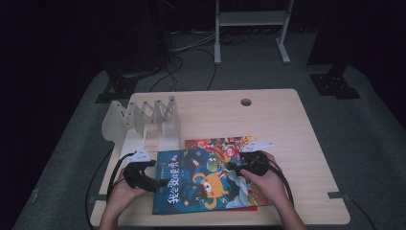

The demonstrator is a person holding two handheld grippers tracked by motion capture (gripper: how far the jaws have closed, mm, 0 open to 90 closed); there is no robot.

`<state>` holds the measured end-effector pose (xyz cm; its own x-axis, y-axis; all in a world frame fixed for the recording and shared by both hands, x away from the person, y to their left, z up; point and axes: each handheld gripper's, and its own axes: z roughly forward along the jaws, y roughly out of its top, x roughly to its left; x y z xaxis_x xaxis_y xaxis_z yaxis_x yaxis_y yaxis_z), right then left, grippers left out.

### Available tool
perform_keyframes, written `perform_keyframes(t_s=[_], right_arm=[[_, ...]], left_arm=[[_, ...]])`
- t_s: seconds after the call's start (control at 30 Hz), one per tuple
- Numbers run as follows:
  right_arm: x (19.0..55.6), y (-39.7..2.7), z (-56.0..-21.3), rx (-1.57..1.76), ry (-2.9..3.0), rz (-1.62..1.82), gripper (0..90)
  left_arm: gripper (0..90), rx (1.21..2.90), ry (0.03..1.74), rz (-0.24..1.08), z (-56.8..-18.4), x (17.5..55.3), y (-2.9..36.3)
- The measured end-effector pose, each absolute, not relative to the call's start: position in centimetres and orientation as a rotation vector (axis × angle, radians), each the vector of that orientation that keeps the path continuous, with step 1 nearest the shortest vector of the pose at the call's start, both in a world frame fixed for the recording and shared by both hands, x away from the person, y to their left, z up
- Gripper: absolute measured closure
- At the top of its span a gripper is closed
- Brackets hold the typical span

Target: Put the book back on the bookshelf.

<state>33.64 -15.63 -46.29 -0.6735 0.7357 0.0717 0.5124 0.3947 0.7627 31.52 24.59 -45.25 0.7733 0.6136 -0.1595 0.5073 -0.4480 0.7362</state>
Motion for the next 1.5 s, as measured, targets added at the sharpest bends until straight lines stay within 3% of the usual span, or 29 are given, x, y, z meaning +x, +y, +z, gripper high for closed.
perform_keyframes(t_s=[0.6,1.07,1.5], right_arm=[[31.6,-20.5,-46.4,0.95,2.455,1.151,40.1],[30.9,-20.6,-46.9,0.881,2.492,1.171,43.3],[30.1,-19.4,-46.9,0.794,2.54,1.202,40.9]], left_arm=[[0.0,2.121,0.897,0.116,-46.1,30.3,25.7],[0.0,2.128,0.888,0.073,-46.8,30.1,25.4],[0.0,2.106,0.905,0.04,-47.1,30.2,25.9]])
